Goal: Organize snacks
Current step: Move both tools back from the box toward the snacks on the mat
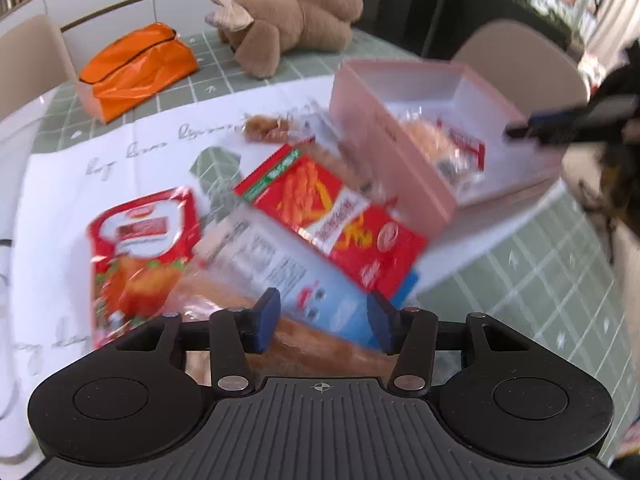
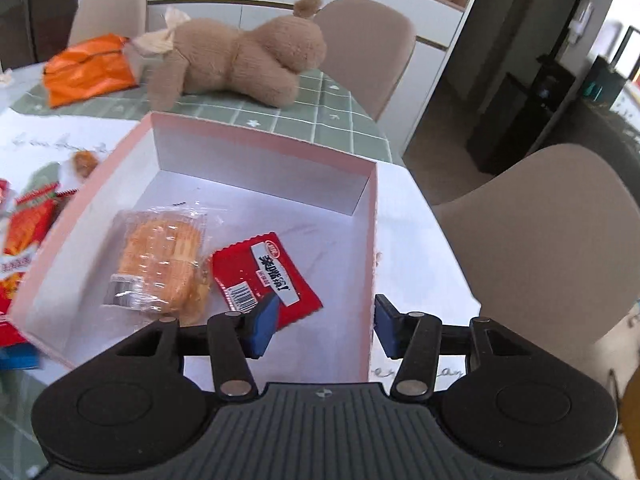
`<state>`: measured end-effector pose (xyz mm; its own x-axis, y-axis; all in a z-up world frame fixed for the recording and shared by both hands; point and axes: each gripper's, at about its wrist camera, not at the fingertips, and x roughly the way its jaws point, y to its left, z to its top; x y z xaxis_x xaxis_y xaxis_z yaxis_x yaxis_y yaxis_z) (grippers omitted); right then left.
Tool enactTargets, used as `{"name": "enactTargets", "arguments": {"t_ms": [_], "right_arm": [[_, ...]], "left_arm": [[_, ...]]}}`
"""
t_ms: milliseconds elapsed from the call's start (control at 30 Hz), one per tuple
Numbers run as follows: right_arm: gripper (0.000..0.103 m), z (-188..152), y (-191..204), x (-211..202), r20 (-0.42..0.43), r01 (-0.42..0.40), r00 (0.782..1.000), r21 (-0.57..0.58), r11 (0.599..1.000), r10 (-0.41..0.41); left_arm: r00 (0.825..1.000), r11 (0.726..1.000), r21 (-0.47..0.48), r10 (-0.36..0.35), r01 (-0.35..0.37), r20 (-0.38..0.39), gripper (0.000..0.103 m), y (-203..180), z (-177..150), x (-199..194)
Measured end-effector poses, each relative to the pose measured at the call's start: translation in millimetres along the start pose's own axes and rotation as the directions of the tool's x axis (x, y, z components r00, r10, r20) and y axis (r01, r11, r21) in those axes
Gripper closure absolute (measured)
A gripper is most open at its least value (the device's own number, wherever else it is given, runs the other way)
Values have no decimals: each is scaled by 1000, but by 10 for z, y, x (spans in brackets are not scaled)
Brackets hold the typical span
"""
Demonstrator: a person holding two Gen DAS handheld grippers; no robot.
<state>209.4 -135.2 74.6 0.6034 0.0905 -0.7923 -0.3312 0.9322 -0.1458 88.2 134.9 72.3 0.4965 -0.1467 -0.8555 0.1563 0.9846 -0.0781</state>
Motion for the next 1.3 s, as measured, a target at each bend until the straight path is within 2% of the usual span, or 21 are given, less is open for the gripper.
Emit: {"name": "enactTargets", "arguments": {"t_ms": [67, 200, 267, 367, 433, 467, 500, 533, 567, 600, 667, 700, 767, 800, 867, 933, 967, 1000, 1100, 1133, 1300], "right_arm": [[47, -29, -97, -293, 44, -53, 998, 26, 998, 51], [33, -52, -316, -1071, 180, -168, 970, 26, 985, 161], [30, -93, -414, -1395, 210, -240, 951, 43, 970, 226], [28, -169, -470, -1749, 193, -330, 930, 57, 942, 314], [28, -234, -464, -1889, 175, -380, 913, 44, 924, 368], [28, -261, -450, -1945, 169, -399, 906, 33, 916, 388], [28, -292, -439, -1998, 169, -405, 903, 18, 914, 396], [28, -326, -414, -2042, 176, -394, 905, -2, 919, 388], [27, -360, -370, -2056, 189, -371, 910, -26, 928, 369], [26, -388, -321, -2049, 206, -331, 919, -58, 942, 336], [25, -453, -178, -1954, 225, -239, 938, -127, 963, 263], [25, -481, -111, -1898, 223, -220, 942, -157, 963, 251], [25, -528, 7, -1758, 199, -248, 938, -186, 951, 284], [25, -534, 62, -1668, 178, -297, 928, -176, 939, 327], [25, -528, 152, -1502, 157, -383, 902, -137, 913, 402], [25, -538, 257, -1354, 162, -421, 888, -89, 903, 430], [25, -549, 313, -1276, 165, -423, 888, -68, 903, 429], [25, -570, 370, -1206, 167, -419, 891, -51, 906, 422], [25, -660, 547, -979, 141, -422, 897, -17, 907, 420], [25, -693, 617, -895, 119, -435, 894, -10, 900, 433], [25, -706, 818, -752, 73, -463, 883, -28, 886, 464]], "left_arm": [[998, 998, 13, 53, -53, 18, 50, 5, -20, -179], [993, 994, -84, 81, -74, 83, 50, 109, -65, -704], [985, 990, -78, 129, -120, 111, 50, 105, -61, -933], [974, 980, -60, 196, -191, 111, 50, 142, -107, -1260], [952, 958, -35, 287, -285, 102, 50, 182, -120, -1414], [933, 939, -26, 344, -344, 101, 50, 214, -124, -1465], [916, 922, -35, 388, -387, 105, 50, 263, -127, -1493], [908, 914, -68, 405, -399, 107, 50, 327, -133, -1501], [911, 914, -124, 399, -386, 105, 51, 406, -148, -1487], [923, 917, -191, 373, -350, 100, 51, 482, -167, -1465], [958, 919, -326, 269, -223, 102, 51, 585, -222, -1293], [970, 908, -388, 216, -159, 108, 51, 604, -254, -1162], [982, 873, -481, 151, -78, 114, 51, 590, -318, -879], [985, 854, -517, 132, -55, 114, 51, 566, -343, -723], [986, 829, -558, 125, -45, 106, 51, 484, -378, -396], [988, 814, -579, 125, -50, 90, 52, 396, -389, -145], [989, 815, -577, 116, -45, 87, 52, 344, -388, -49], [990, 828, -559, 115, -50, 81, 51, 280, -382, 29], [979, 888, -436, 193, -148, 60, 54, 80, -393, 122], [977, 902, -405, 198, -152, 74, 55, 30, -436, 105], [993, 930, -367, 74, -37, 87, 59, -7, -697, -41]]}}
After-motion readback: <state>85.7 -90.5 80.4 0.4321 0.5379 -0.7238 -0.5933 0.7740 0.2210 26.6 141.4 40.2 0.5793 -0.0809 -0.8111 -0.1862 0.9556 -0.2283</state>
